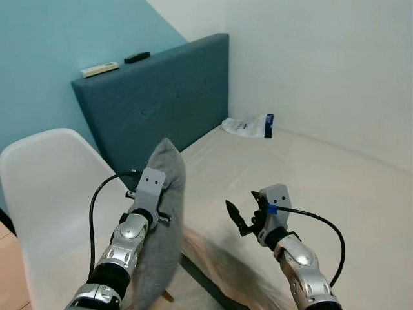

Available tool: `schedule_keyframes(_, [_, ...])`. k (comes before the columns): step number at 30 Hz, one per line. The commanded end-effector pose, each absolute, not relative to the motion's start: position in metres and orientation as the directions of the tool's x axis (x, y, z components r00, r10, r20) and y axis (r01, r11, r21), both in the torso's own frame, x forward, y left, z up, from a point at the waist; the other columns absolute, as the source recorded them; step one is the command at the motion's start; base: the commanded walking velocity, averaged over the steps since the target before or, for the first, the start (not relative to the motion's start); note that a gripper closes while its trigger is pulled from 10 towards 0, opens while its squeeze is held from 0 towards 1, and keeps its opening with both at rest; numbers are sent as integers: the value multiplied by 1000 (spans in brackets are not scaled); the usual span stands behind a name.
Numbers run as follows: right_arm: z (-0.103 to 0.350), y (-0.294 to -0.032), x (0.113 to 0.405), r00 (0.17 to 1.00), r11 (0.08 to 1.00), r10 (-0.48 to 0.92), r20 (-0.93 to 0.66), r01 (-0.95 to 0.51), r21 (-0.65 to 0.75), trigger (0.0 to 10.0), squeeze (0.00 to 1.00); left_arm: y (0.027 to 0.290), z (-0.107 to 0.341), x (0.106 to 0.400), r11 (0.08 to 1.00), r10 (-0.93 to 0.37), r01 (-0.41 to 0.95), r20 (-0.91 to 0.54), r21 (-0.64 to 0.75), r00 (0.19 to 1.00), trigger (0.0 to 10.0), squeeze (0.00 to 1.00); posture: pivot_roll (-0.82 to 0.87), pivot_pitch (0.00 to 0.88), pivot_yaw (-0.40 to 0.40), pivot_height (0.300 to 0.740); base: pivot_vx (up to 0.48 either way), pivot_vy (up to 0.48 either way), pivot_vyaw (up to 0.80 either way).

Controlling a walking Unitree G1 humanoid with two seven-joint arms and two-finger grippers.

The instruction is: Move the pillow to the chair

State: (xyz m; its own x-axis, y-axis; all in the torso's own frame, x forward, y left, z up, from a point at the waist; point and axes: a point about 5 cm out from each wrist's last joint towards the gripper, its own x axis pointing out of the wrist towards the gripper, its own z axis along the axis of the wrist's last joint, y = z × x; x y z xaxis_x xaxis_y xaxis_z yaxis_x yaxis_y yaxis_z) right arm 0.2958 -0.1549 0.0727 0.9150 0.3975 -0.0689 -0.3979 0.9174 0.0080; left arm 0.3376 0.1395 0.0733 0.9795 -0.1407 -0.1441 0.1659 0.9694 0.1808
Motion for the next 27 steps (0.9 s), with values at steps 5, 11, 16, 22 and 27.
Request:
schedule_keyframes(5, [77, -147, 295, 902, 903, 429, -48, -429, 21, 10000, 0, 142, 90, 344, 972, -136, 148, -76, 184, 988, 10000, 0, -134, 0, 60, 740, 0, 0, 771])
schedule_keyframes(11, [78, -144, 294, 895, 896, 444, -41, -444, 24, 10000, 0, 141, 91, 344, 971, -141, 152, -73, 182, 987, 10000, 0, -135, 0, 63, 740, 0, 0, 769])
schedule_keyframes(16, [79, -143, 293, 894, 895, 447, -41, -446, 25, 10000, 0, 139, 92, 345, 971, -147, 158, -71, 181, 987, 10000, 0, -135, 0, 63, 740, 0, 0, 772])
schedule_keyframes(22, [78, -144, 293, 894, 895, 445, -45, -444, 27, 10000, 0, 136, 91, 343, 970, -155, 166, -72, 179, 985, 10000, 0, -135, 0, 61, 740, 0, 0, 771])
schedule_keyframes(27, [77, -148, 294, 913, 914, 405, -47, -404, 28, 10000, 0, 134, 89, 342, 968, -158, 170, -79, 182, 984, 10000, 0, -135, 0, 61, 740, 0, 0, 771])
